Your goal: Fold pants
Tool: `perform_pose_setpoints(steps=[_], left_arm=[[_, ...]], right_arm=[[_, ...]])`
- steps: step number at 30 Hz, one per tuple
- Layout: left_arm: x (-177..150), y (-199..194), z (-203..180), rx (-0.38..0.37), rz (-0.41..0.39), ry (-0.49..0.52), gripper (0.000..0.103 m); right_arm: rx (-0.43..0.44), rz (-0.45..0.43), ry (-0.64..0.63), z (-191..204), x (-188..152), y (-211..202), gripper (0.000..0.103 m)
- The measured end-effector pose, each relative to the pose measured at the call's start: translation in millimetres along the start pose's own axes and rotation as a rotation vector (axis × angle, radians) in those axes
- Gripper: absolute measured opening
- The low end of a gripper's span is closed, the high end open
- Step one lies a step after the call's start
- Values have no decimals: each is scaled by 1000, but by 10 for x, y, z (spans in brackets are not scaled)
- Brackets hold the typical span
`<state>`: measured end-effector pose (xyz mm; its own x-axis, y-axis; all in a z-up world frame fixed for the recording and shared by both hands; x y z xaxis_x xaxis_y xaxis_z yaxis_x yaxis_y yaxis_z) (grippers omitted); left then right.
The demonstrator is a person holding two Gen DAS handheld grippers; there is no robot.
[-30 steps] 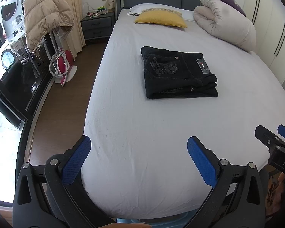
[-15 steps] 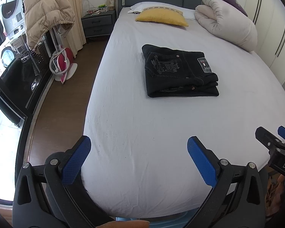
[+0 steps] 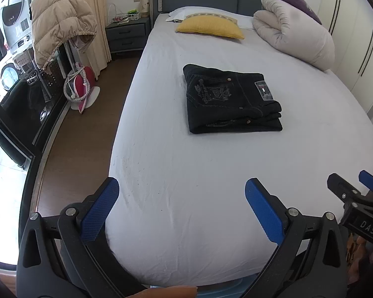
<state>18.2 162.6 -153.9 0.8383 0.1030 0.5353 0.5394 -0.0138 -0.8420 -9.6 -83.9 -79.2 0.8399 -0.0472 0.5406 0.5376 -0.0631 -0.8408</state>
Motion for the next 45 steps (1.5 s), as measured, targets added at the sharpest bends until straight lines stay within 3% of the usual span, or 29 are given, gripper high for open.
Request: perform_pose_setpoints(steps=[45], left_arm=[[18,-104,-15,11,-6,4,103]], right_arm=[[-2,4,4,-44,-35,8,103]])
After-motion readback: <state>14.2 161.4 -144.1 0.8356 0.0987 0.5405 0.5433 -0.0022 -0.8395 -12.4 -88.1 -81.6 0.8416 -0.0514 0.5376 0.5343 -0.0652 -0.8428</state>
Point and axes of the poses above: each gripper's, at about its wrist camera, not at the fingertips, and y roughly the way its jaws point, z to its left, x to its top, the point moved 2 cm from there along y, roughly the way its jaws point, and after that the axes turned 3 degrees about z, right-handed, at the moved point
